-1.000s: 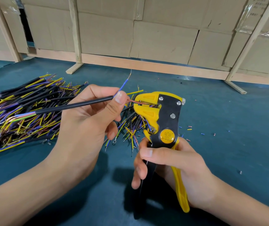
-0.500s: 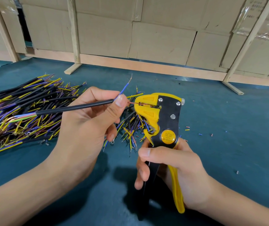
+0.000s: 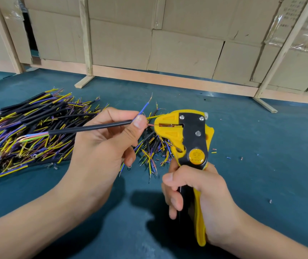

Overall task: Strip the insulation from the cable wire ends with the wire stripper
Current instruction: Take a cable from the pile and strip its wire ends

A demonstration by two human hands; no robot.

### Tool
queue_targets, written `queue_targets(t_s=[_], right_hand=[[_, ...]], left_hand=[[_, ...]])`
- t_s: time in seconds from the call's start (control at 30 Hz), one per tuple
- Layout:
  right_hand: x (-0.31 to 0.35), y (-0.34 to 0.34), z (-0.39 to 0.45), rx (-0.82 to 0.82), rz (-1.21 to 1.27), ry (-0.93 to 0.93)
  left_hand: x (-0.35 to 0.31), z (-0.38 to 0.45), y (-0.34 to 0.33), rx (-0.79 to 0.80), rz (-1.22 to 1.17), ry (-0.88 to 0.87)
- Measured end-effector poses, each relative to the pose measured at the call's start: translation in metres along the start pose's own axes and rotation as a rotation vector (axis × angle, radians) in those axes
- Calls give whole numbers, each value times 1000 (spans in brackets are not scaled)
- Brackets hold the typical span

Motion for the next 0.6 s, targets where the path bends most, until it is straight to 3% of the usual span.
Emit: queue_targets(t_s=[0.1,0.2,0.3,0.4,0.6], right_hand=[[-1,-1,-1,-22,-30,18],[-1,10,0,-103,61,11],[-6,22,2,-163,204,-60],[-5,15,5,-134,192,-49],[-4,9,3,-96,134,-40]], left_hand=[[2,0,-5,-14,-69,73],[11,13,16,-208,-255,217],[1,37,53,-325,-176,162],[-2,45,57,-227,-56,137],[27,29,20,20,-100,328]])
Point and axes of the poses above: each hand's wrist, its own z-axis towards the middle knuckle, its own y-axis out of the back of the hand, x = y × z, the point moved 8 cm from there along z, towards the middle knuckle, and after that the axes turned 10 degrees about -y, right-handed, at the moved point
